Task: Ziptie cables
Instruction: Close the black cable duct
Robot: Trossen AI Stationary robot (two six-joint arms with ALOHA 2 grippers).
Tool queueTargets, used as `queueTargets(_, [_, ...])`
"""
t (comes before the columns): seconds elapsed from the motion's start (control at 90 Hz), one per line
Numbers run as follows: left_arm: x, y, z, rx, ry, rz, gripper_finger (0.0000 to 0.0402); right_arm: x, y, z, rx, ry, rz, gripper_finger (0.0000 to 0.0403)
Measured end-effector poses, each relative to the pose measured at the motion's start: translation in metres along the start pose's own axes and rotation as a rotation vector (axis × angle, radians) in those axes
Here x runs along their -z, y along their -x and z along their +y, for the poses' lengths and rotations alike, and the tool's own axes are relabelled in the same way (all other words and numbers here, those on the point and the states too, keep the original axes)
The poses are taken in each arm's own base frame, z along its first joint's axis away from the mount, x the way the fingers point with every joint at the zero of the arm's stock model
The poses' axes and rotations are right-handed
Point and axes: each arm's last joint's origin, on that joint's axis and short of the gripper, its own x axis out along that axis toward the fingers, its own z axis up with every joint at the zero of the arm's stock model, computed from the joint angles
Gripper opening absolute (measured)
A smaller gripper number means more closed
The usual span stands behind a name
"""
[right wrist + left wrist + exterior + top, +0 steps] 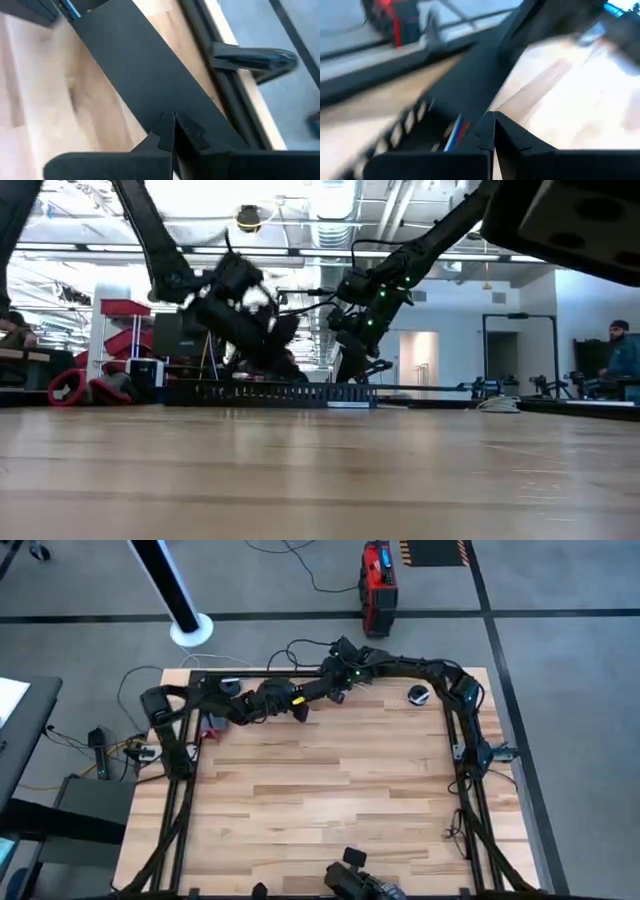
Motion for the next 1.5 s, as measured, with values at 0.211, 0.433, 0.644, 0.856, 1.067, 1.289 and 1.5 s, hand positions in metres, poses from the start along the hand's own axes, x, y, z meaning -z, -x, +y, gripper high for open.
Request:
queueTargets(0.211, [-0.018, 0.044, -0.012, -0.007, -0.050, 0.095, 0.0000, 0.002, 0.000, 0.001, -0.007, -0.002, 0.024, 0.0000])
queueTargets(0.433, [-0.001, 0.102, -0.009, -0.217, -0.090, 0.426, 0.0000, 0.008, 0.001, 0.003, -0.029, 0.000, 0.084, 0.0000])
queueTargets(0.644, [0.026, 0.127, 0.004, -0.383, -0.032, 0.588, 0.0000, 0.009, 0.002, 0.013, -0.047, 0.039, 0.123, 0.0000])
queueTargets(0.856, [0.052, 0.131, 0.018, -0.492, -0.013, 0.642, 0.0000, 0.010, 0.003, 0.019, -0.063, 0.046, 0.154, 0.0000])
queueTargets(1.067, [0.061, 0.132, 0.036, -0.651, -0.018, 0.580, 0.0000, 0.013, 0.004, 0.020, -0.079, 0.042, 0.185, 0.0000])
queueTargets(1.289, [0.053, 0.116, 0.047, -0.578, -0.002, 0.425, 0.0000, 0.013, 0.004, 0.020, -0.079, 0.041, 0.187, 0.0000])
queueTargets(1.5, [0.066, 0.100, 0.060, -0.559, 0.048, 0.481, 0.0000, 0.014, 0.005, 0.020, -0.078, 0.040, 0.198, 0.0000])
